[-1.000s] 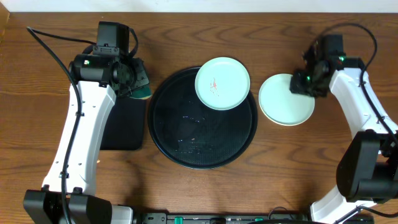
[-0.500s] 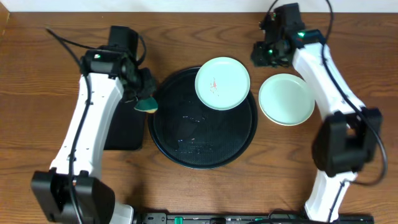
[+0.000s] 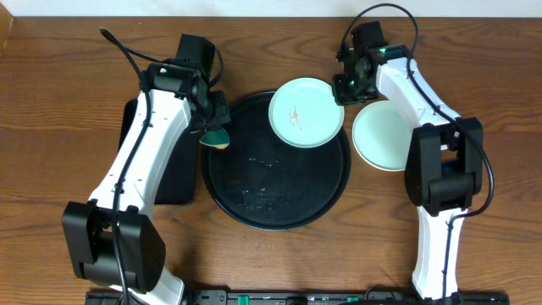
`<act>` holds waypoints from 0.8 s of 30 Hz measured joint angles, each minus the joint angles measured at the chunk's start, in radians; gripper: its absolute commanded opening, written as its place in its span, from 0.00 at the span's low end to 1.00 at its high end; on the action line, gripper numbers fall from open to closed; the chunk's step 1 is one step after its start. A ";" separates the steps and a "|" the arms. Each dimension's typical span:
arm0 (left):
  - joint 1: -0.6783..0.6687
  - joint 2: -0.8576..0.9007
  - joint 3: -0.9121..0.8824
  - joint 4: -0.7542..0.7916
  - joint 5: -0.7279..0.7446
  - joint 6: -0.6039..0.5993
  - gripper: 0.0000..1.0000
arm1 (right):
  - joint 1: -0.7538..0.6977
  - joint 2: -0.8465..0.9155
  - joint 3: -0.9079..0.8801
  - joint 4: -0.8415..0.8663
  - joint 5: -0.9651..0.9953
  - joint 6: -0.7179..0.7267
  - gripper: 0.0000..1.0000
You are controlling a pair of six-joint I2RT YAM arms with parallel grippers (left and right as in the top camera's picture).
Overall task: Clean dirty plates on tray and stack at the side
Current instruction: 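Move the right gripper back to the last light-blue plate rim and grasp it, then bring the sponge in the left gripper onto the light-blue plate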
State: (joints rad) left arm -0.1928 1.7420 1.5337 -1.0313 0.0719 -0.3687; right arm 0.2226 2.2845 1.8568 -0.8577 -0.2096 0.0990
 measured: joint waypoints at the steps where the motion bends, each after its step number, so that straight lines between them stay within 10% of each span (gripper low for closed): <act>1: 0.000 0.001 0.000 0.002 0.000 0.000 0.07 | 0.003 0.000 0.000 -0.001 0.000 -0.002 0.06; 24: 0.000 0.002 0.000 0.024 0.000 0.000 0.07 | 0.100 -0.032 0.008 -0.263 -0.034 -0.005 0.01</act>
State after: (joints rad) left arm -0.1928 1.7443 1.5337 -1.0069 0.0715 -0.3683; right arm 0.3229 2.2520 1.8645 -1.1210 -0.2440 0.0940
